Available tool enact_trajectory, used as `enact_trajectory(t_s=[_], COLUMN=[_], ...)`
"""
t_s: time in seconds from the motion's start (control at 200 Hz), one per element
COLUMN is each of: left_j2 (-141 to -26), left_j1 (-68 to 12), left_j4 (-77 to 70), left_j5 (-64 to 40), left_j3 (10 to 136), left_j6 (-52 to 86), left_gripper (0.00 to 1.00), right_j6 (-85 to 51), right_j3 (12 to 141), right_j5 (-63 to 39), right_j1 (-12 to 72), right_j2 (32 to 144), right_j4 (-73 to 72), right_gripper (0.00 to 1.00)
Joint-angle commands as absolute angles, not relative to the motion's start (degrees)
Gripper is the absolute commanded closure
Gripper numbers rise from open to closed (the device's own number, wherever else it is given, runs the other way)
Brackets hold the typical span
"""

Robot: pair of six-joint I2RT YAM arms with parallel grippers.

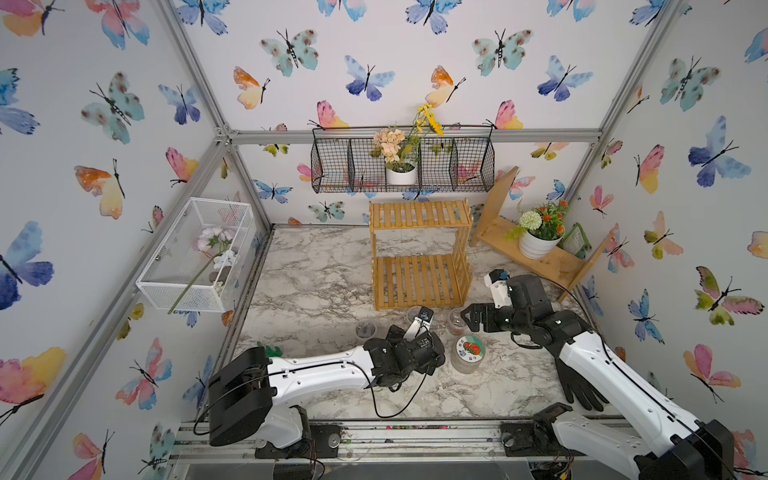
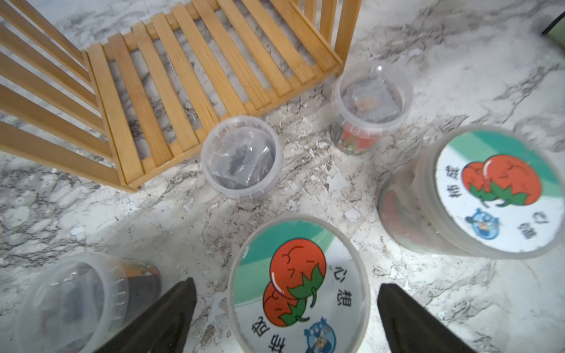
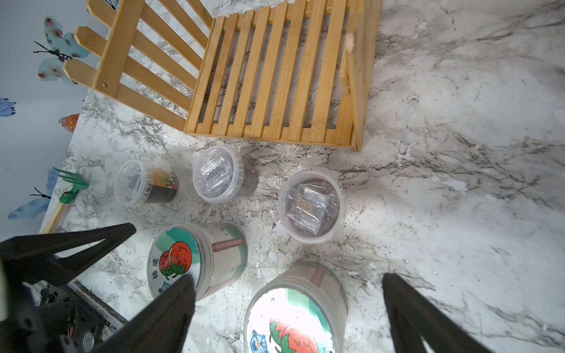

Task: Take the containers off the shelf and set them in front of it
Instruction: Place the container at the center of the board.

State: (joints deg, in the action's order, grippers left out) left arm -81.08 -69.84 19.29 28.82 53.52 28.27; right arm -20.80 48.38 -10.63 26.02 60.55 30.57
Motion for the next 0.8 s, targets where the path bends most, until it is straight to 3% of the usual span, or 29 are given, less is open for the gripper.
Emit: enact_trajectory(t_s=[0.0,0.19,0.451,0.796], left_j2=[-76.27,-69.33,-58.64,-51.84], left_j1=[-69.53,-64.37,-50.76,-34.94], left_j4=[22.5,24.26,19.78,4.66], left_j5=[33.78,34.89,32.88,28.14], left_j3=[55.47,54.77,47.46,34.61], left_j6=[25.57,22.92,15.62,10.73], left_gripper=[0.01,0.01,0.01,0.01], right_j6=[-18.75,-17.37,-15.74,-14.06], right_j3=[50.07,50.8,49.09,34.52], right_j5=[-8.19,-4.15,2.41,20.04], right_j1=[25.25,23.01,17.46,12.28], right_j2=[60.95,60.61,60.54,57.04], right_j4=[28.2,24.28,18.28,0.6], right_gripper=[0.02,0.02,0.01,0.01])
